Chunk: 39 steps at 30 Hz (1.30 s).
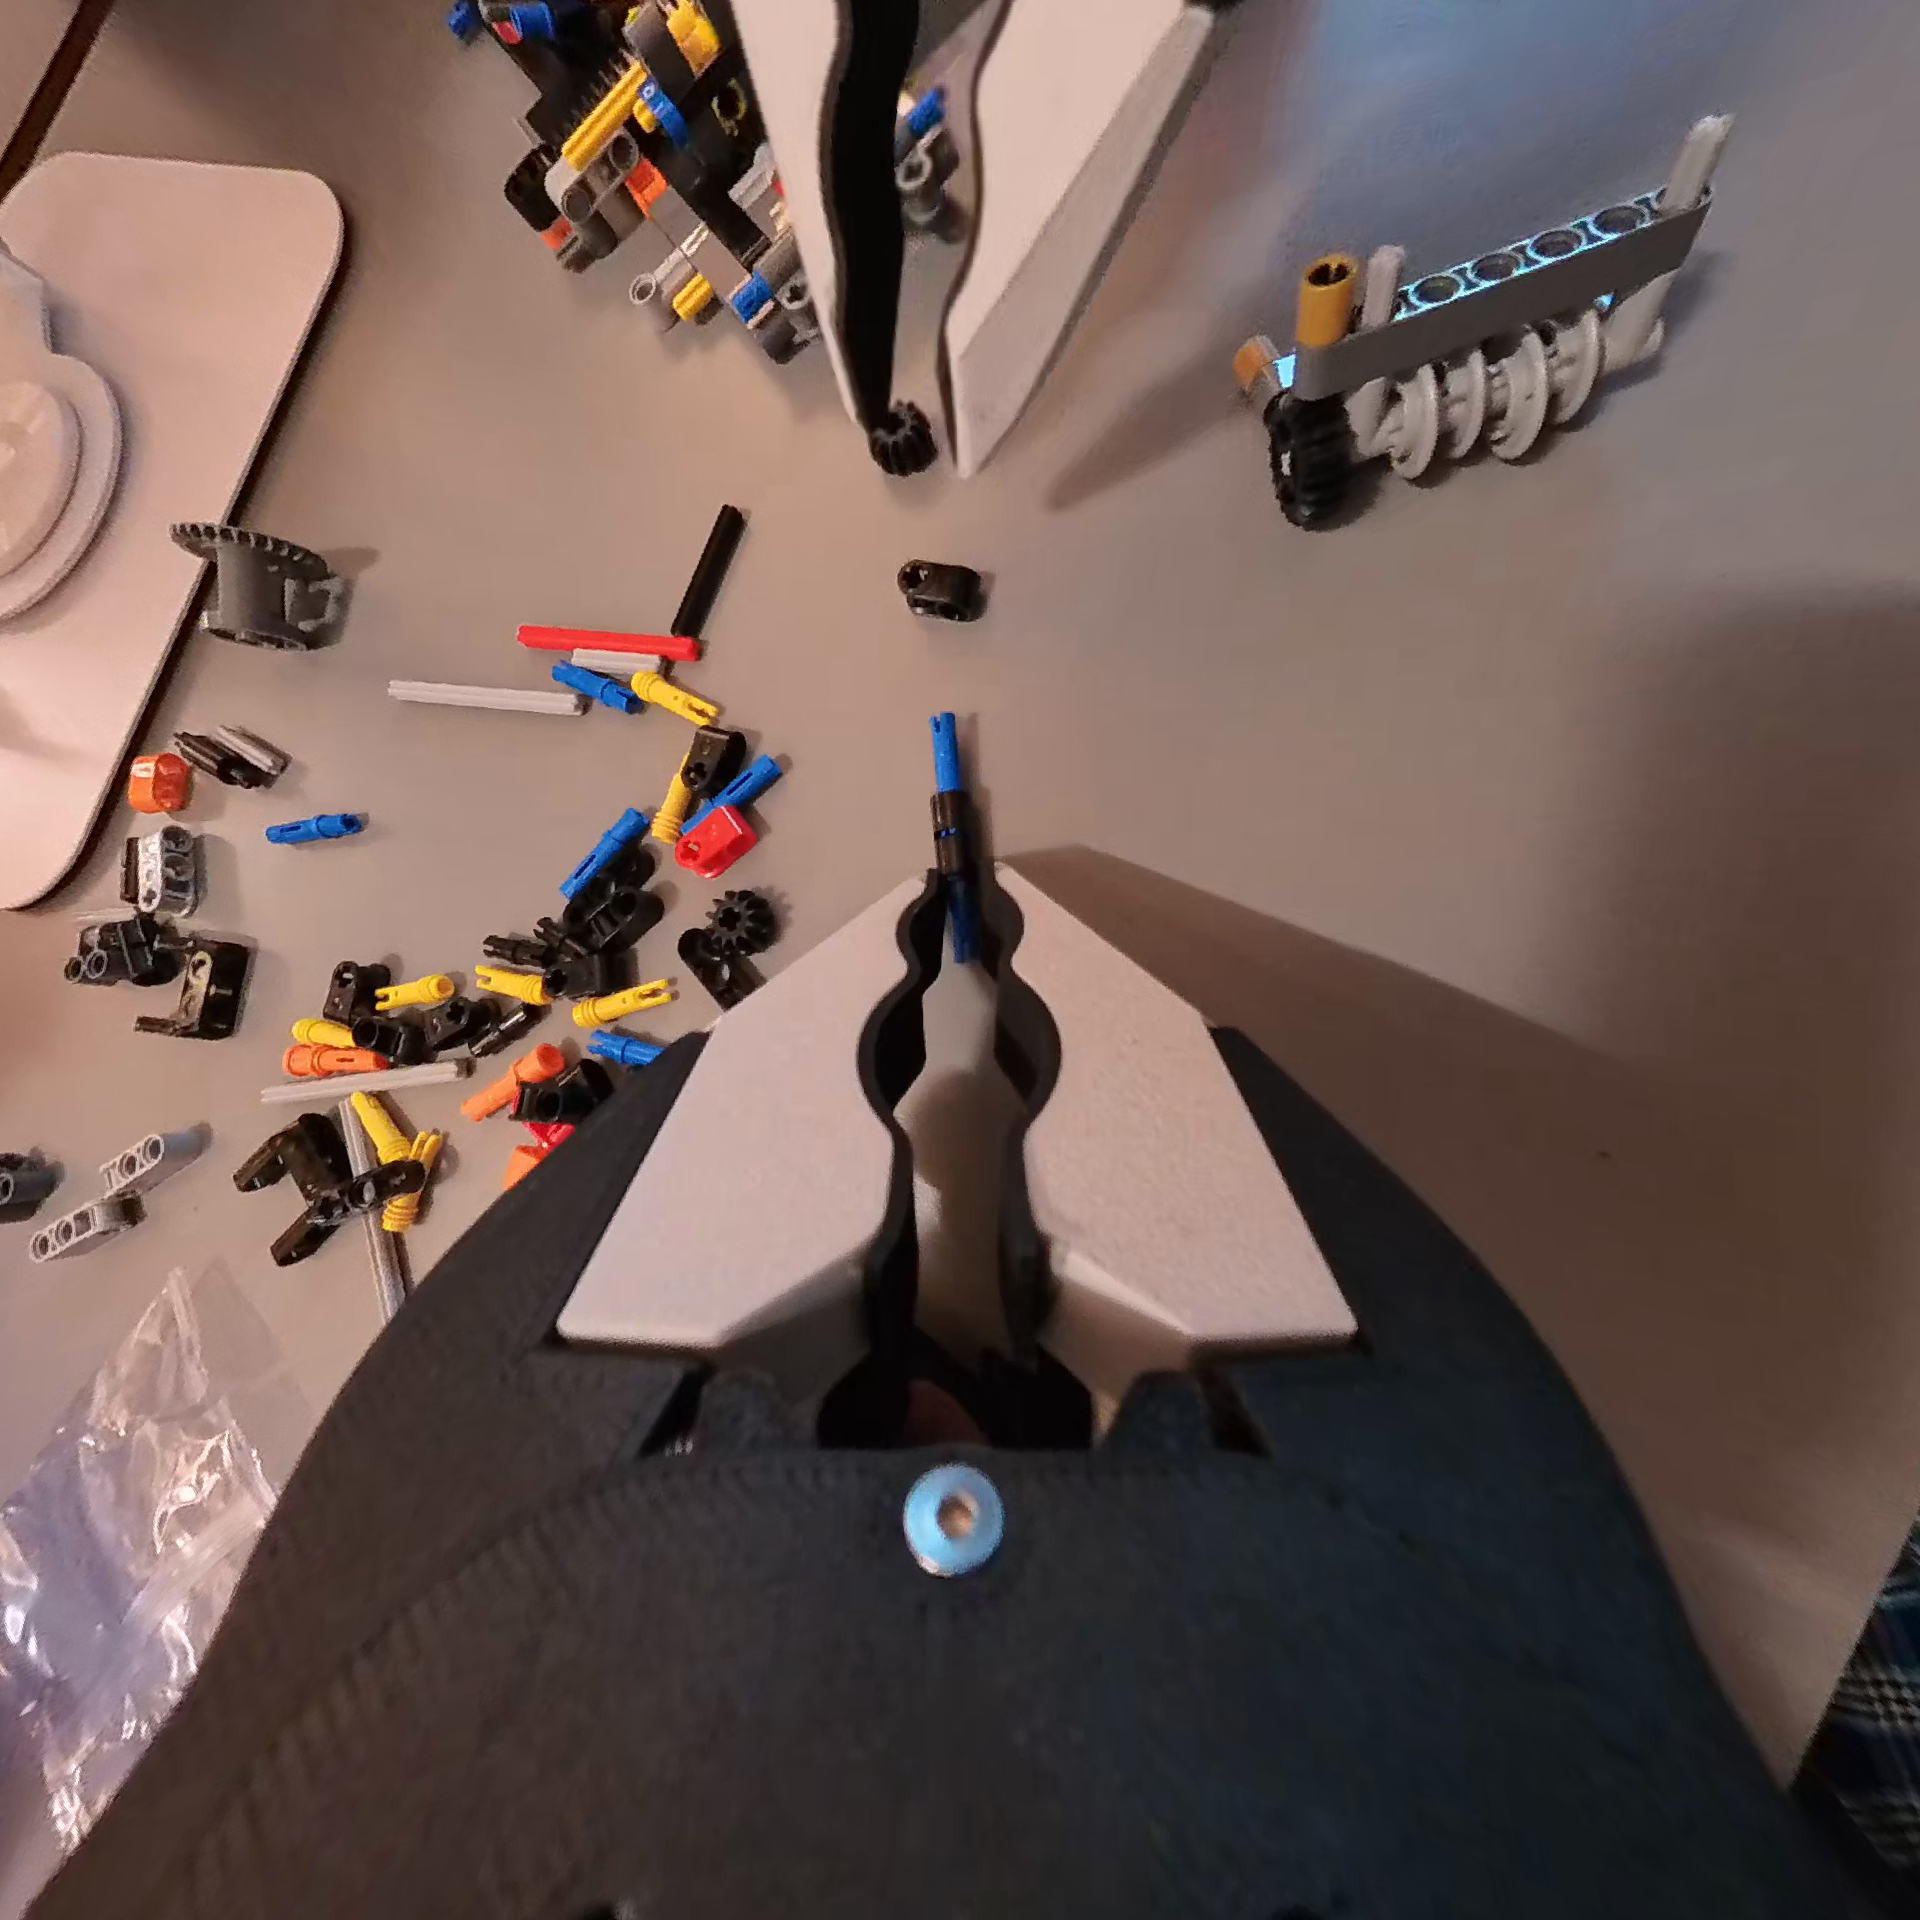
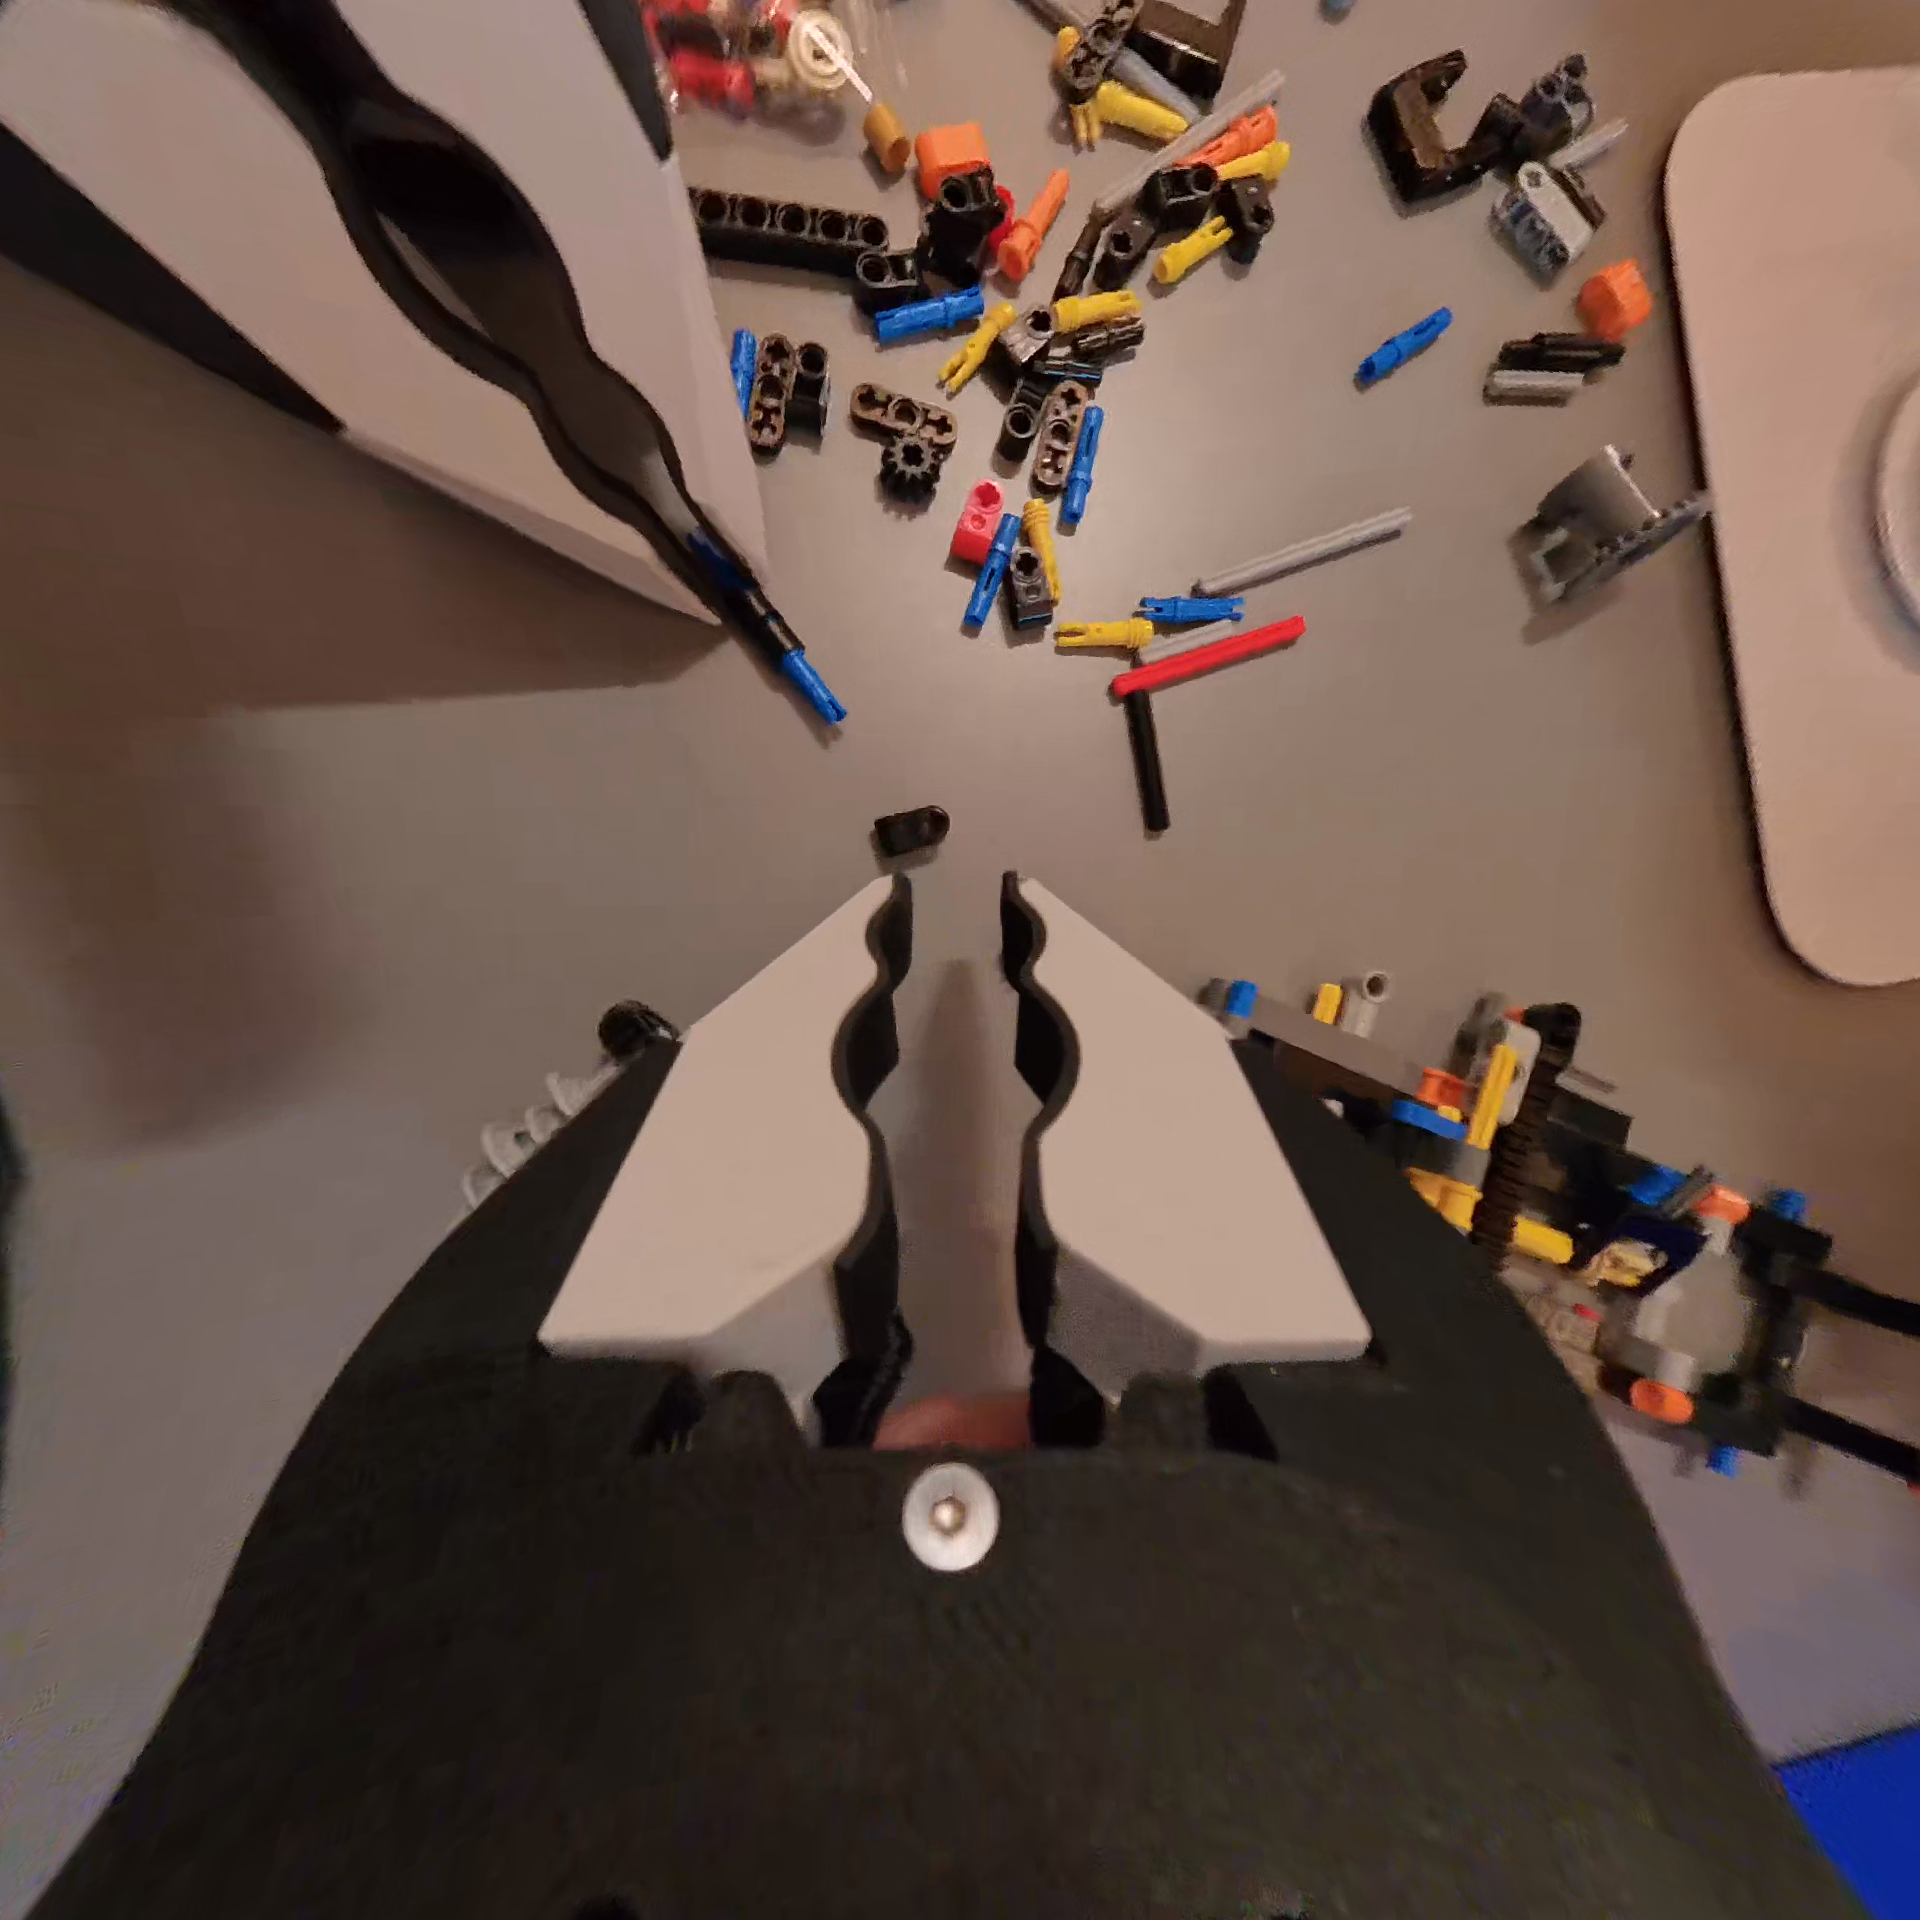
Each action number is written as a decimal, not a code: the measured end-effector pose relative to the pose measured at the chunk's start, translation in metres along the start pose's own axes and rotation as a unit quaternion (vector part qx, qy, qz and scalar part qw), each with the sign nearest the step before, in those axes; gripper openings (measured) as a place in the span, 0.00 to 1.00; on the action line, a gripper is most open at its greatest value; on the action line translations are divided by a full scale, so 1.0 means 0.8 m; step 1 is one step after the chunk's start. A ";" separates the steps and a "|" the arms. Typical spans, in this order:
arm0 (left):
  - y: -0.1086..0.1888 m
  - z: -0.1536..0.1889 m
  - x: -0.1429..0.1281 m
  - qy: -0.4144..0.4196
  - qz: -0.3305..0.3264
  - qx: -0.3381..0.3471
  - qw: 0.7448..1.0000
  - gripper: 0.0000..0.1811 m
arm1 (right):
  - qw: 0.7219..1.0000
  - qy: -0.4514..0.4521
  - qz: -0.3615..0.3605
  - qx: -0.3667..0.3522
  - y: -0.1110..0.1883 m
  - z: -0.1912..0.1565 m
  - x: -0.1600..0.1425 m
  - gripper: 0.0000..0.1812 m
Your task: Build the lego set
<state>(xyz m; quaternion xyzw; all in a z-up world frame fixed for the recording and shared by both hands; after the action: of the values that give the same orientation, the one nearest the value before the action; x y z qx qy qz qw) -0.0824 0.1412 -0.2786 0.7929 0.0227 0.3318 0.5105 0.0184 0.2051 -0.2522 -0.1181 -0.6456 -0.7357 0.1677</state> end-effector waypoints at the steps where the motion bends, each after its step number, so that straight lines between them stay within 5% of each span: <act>1: 0.000 0.000 0.000 0.000 -0.001 0.001 1.000 0.02 | 1.000 0.013 -0.002 0.002 -0.002 -0.002 0.001 0.09; 39: -0.003 0.002 0.007 -0.034 0.003 0.001 0.999 0.02 | 0.995 0.091 0.016 0.035 -0.032 -0.019 0.020 0.06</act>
<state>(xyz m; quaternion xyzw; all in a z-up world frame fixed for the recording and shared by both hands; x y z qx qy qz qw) -0.0765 0.1427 -0.2783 0.8047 0.0031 0.3059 0.5088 -0.0060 0.1912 -0.2711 -0.0554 -0.6513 -0.7171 0.2417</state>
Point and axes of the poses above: each gripper's, where its closed fingertips meet, y back along the fingers, x out of its top, z = x × y across the jaws, the point moved 5 cm from there along y, back along the fingers, and after that the axes turned 10 degrees about -z, right-handed, at the moved point
